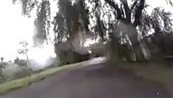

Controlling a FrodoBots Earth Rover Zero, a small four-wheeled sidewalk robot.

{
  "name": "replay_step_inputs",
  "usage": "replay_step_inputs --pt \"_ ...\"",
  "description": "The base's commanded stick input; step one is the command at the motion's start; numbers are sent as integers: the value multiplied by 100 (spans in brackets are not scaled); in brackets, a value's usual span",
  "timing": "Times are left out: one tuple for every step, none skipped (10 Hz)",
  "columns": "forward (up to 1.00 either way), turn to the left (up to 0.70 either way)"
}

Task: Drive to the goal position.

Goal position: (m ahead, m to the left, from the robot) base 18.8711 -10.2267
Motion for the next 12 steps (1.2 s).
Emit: replay_step_inputs --pt "85 0" --pt "85 0" --pt "85 0" --pt "85 0" --pt "85 0" --pt "85 0" --pt "85 0" --pt "85 0" --pt "85 -4" --pt "85 -28" --pt "85 -34" --pt "85 0"
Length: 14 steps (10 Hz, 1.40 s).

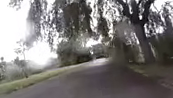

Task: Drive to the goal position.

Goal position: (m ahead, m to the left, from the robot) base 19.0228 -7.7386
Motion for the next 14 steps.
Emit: replay_step_inputs --pt "85 0" --pt "85 0" --pt "85 0" --pt "85 0" --pt "85 0" --pt "85 0" --pt "85 0" --pt "85 0" --pt "85 0" --pt "85 0" --pt "85 0" --pt "85 0" --pt "85 0" --pt "85 0"
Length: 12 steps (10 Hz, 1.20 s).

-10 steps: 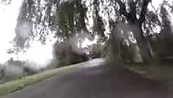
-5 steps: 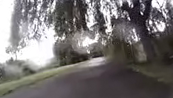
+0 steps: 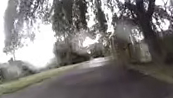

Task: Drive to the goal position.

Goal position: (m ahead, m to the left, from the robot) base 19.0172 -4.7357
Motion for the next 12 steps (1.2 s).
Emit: replay_step_inputs --pt "85 0" --pt "85 0" --pt "85 0" --pt "85 0" --pt "85 0" --pt "85 0" --pt "85 0" --pt "85 0" --pt "85 0" --pt "85 0" --pt "85 0" --pt "85 0"
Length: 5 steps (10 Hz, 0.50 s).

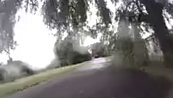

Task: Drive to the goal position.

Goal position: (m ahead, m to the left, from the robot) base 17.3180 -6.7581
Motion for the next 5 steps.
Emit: replay_step_inputs --pt "85 0" --pt "85 0" --pt "85 0" --pt "85 0" --pt "85 0"
